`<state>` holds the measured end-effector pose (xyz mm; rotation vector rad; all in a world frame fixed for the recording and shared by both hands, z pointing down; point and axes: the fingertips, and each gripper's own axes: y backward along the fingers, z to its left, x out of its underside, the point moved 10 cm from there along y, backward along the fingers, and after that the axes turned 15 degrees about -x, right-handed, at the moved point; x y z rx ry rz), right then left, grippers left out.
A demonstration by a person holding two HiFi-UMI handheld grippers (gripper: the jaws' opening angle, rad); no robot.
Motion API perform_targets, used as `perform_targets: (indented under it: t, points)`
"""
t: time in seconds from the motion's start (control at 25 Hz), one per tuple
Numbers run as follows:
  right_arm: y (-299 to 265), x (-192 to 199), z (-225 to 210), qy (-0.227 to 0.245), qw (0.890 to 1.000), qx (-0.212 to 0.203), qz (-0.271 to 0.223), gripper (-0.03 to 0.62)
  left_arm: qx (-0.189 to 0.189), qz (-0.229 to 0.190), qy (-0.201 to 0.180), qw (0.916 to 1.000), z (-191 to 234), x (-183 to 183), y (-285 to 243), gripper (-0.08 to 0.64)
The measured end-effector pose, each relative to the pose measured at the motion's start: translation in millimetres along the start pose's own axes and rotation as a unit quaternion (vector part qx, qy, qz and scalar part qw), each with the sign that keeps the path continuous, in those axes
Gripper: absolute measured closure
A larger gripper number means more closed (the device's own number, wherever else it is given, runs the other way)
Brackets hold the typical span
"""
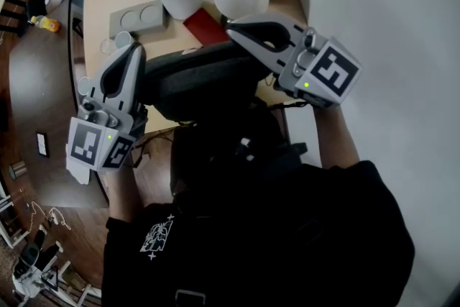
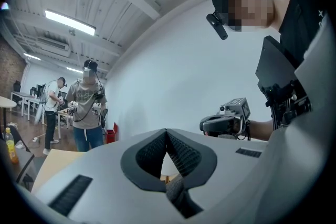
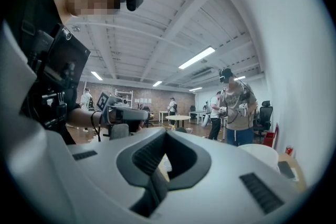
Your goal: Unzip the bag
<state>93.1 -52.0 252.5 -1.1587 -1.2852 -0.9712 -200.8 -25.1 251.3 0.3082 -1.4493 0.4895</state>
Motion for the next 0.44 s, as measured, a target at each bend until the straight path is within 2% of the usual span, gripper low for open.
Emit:
perform_targets:
  t: [0.44]
  points:
    - [0.7, 0.6, -0.4, 0.001, 1.000, -0.002, 0.008, 0.569, 0.002, 0.001, 0.006, 1.0000, 0.9, 1.5, 0.5, 0.563]
